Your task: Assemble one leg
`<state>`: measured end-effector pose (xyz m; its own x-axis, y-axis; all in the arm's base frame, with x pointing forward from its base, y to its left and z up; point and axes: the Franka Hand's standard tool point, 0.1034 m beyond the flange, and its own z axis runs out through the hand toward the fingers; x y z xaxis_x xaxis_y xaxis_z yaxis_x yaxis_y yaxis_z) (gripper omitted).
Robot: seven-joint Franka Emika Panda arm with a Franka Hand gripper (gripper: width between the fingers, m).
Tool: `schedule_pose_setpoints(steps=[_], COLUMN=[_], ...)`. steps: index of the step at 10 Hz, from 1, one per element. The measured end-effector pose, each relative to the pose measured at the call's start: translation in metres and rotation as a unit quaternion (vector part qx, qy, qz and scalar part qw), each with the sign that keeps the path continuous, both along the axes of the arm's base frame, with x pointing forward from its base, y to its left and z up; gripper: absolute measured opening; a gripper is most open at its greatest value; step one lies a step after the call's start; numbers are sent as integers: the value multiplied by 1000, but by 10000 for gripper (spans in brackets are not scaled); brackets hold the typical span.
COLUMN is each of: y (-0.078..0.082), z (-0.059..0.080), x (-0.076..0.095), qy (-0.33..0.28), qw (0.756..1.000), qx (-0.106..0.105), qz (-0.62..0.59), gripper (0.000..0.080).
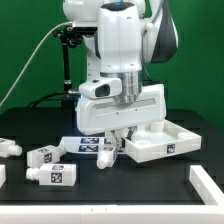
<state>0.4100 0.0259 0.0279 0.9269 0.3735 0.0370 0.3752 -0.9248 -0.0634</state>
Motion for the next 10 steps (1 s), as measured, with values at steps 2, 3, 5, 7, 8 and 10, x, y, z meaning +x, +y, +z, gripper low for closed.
schedule_pose_setpoints(steps=[2, 3, 5, 7, 8, 10], y=[-13, -22, -37, -35, -35, -42], z=[32, 44, 57, 54, 54, 51], x=[12, 17, 39, 36, 36, 50], qy=[37, 75, 52, 56, 56, 91], qw=[994, 986, 988, 988, 988, 977], qx=[7, 12, 14, 14, 14, 8], qz=[-100, -152, -146, -145, -144, -191], gripper=[54, 54, 54, 54, 54, 54])
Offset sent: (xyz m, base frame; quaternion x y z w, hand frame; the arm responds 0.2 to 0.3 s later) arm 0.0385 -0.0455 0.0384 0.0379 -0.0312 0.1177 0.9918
